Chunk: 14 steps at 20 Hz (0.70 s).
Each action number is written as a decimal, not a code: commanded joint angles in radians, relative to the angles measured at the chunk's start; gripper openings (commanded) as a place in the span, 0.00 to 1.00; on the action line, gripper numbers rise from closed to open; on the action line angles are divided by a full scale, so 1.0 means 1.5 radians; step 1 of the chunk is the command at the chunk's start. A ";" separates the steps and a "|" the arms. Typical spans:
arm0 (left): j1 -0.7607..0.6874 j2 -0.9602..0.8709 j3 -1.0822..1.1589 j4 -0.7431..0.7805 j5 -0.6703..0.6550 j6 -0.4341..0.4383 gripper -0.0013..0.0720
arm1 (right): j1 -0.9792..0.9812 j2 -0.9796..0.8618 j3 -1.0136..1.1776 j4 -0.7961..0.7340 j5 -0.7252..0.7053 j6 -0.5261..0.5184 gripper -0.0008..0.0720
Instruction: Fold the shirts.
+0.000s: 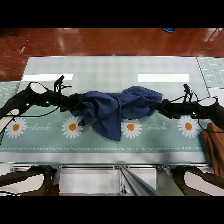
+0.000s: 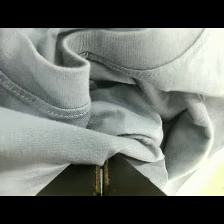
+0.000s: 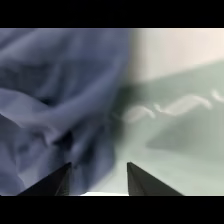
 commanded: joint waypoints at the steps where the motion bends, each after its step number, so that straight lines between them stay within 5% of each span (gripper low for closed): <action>1: 0.000 -0.001 0.002 0.000 0.000 0.001 0.04 | 0.038 -0.075 0.060 0.091 -0.006 -0.041 0.57; 4: 0.000 -0.001 0.002 0.000 0.002 0.001 0.04 | 0.109 -0.136 0.120 0.088 -0.042 -0.034 0.51; 6: 0.000 -0.001 0.003 0.000 -0.001 0.001 0.04 | 0.129 -0.164 0.156 0.087 -0.031 -0.030 0.08; 14: 0.116 0.127 0.194 -0.032 -0.051 0.001 0.04 | 0.078 -0.013 0.435 -0.058 0.164 0.003 0.04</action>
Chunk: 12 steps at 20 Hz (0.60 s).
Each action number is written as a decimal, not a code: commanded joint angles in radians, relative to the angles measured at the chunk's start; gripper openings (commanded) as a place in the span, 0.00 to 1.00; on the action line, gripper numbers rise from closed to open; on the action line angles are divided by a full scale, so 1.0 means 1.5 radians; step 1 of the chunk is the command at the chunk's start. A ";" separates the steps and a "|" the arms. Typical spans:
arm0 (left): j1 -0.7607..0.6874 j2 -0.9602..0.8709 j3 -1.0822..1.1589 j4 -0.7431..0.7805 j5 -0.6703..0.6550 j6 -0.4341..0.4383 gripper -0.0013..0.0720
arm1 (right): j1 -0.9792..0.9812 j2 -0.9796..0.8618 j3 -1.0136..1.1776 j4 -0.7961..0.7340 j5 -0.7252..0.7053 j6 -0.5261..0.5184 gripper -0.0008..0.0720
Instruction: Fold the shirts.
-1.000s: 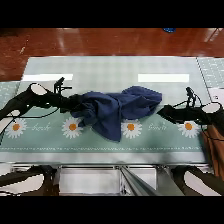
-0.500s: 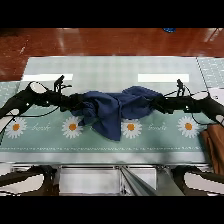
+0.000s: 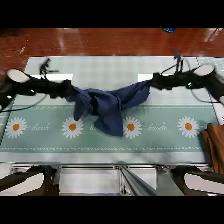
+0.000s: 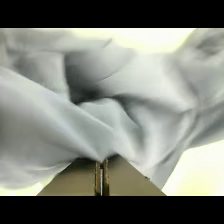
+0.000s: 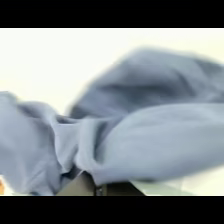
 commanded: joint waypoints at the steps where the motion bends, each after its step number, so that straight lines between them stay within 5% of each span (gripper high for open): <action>1: 0.062 0.086 0.131 -0.037 -0.012 0.000 0.04 | -0.021 0.097 0.156 -0.074 0.079 0.031 0.04; 8: 0.184 0.291 0.411 -0.033 -0.014 0.001 0.04 | -0.025 0.351 0.338 -0.213 0.175 0.076 0.04; 12: 0.257 0.422 0.425 0.118 -0.059 0.000 0.04 | -0.025 0.499 0.338 -0.428 0.238 0.176 0.04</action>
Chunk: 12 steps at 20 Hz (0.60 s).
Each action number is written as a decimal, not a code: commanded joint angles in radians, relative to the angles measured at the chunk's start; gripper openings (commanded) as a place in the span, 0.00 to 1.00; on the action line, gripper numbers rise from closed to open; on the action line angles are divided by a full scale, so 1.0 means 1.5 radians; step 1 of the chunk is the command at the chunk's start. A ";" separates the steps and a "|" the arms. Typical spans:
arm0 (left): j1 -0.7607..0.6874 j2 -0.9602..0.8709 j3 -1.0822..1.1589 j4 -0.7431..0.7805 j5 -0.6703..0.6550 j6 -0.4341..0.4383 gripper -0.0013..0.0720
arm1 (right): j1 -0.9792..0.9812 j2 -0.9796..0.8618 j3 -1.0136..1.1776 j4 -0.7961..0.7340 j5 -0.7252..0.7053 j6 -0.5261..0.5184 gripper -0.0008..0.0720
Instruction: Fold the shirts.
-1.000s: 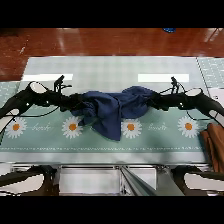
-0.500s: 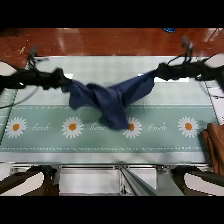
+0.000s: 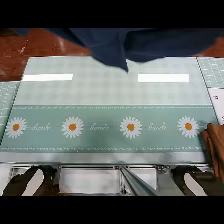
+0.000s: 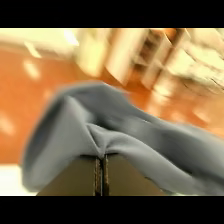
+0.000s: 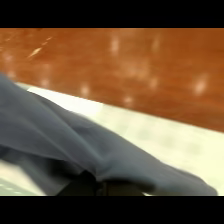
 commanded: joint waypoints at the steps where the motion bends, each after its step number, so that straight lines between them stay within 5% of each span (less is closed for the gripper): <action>1: 0.062 0.109 0.029 0.154 -0.071 -0.001 0.04 | 0.000 0.127 0.014 -0.206 0.073 0.092 0.04; 4: 0.050 0.171 -0.019 0.262 -0.102 -0.047 0.04 | 0.000 0.185 0.014 -0.282 0.146 0.129 0.04; 12: -0.025 0.260 -0.289 0.245 -0.149 -0.076 0.04 | 0.000 0.236 -0.186 -0.189 0.236 0.144 0.04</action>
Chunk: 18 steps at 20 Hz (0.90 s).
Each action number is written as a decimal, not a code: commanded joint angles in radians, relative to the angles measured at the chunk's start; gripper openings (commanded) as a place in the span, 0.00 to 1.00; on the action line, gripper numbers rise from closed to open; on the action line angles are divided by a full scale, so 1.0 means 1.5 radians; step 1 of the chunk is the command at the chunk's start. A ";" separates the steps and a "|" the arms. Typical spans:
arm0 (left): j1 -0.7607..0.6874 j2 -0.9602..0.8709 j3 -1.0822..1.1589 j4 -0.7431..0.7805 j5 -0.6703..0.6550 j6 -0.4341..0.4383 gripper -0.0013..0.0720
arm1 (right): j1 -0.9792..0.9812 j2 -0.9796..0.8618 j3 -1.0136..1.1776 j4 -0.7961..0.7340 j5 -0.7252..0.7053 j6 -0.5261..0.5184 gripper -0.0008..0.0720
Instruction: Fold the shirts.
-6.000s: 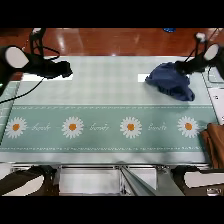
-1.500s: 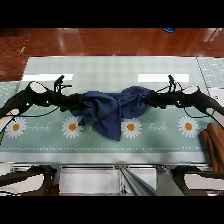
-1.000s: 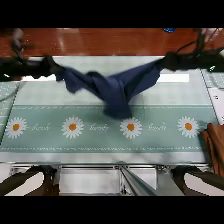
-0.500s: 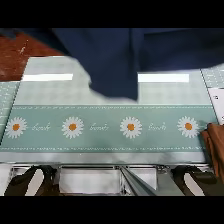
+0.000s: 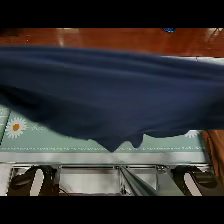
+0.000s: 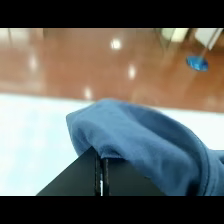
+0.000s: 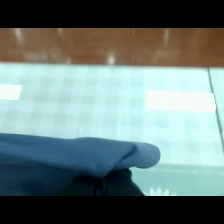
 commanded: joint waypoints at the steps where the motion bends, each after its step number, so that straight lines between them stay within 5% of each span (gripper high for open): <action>1: -0.019 0.023 -0.131 -0.008 -0.016 -0.012 0.04 | 0.000 0.017 -0.140 0.066 0.018 0.007 0.04; 9: -0.038 -0.183 -0.311 -0.093 0.093 0.049 0.04 | 0.000 -0.113 -0.506 0.074 -0.259 -0.011 0.04; 13: -0.110 -0.375 -0.295 -0.099 0.208 0.049 0.04 | -0.038 -0.347 -0.475 0.119 -0.406 -0.038 0.04; 16: -0.170 -0.491 -0.267 -0.128 0.266 0.047 0.05 | -0.068 -0.501 -0.396 0.181 -0.427 -0.057 0.04; 17: -0.184 -0.521 -0.249 -0.128 0.270 0.041 0.23 | -0.077 -0.542 -0.362 0.193 -0.414 -0.056 0.08; 18: -0.191 -0.543 -0.229 -0.127 0.265 0.033 0.65 | -0.085 -0.571 -0.328 0.200 -0.390 -0.056 0.36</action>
